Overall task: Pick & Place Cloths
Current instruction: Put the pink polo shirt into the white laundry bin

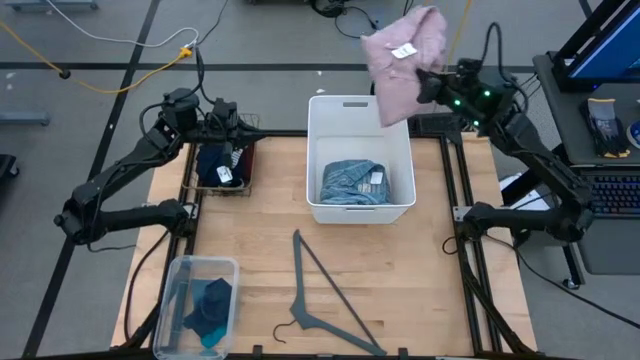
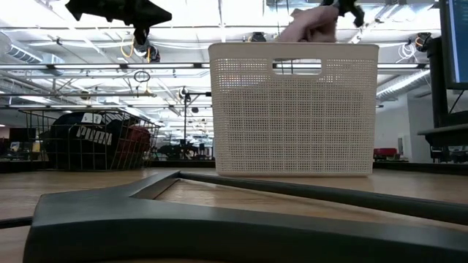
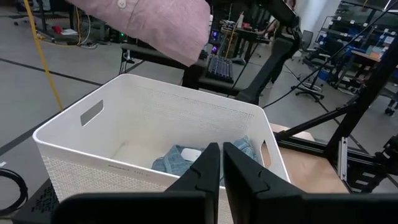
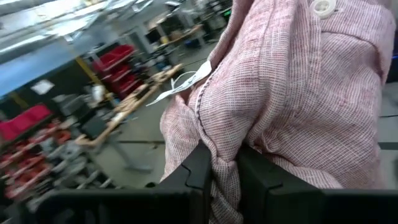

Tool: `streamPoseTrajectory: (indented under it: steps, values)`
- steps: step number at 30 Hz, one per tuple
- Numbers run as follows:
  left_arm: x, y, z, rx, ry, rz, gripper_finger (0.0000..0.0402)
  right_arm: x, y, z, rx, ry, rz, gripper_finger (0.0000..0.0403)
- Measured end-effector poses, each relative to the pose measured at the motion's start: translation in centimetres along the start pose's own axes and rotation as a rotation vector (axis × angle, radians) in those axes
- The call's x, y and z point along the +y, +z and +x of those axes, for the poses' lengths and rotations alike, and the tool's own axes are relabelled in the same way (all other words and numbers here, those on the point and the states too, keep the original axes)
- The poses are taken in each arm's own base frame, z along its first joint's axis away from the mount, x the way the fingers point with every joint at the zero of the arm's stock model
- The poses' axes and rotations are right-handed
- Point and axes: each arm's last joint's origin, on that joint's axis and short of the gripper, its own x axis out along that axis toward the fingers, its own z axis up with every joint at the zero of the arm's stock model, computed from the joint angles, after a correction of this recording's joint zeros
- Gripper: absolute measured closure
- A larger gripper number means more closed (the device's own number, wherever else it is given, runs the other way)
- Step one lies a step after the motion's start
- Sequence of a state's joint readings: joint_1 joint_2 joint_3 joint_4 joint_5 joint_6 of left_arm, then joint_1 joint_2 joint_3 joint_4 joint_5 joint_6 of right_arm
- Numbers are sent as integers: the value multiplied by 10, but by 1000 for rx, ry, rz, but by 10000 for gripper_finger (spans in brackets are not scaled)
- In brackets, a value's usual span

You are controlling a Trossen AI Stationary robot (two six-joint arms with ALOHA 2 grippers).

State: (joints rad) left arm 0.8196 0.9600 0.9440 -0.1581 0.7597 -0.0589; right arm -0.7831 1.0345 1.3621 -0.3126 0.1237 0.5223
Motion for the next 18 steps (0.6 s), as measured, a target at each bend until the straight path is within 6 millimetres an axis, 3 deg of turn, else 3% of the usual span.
streamPoseTrajectory:
  steps: [12, 18]
  values:
    - [0, 0, 0, 2, 1, 55, 380, 32, -30, 24, 129, 166, 62, 367]
    - [0, -2, 0, 20, -1, 63, 380, 45, -47, 28, 177, 130, 61, 367]
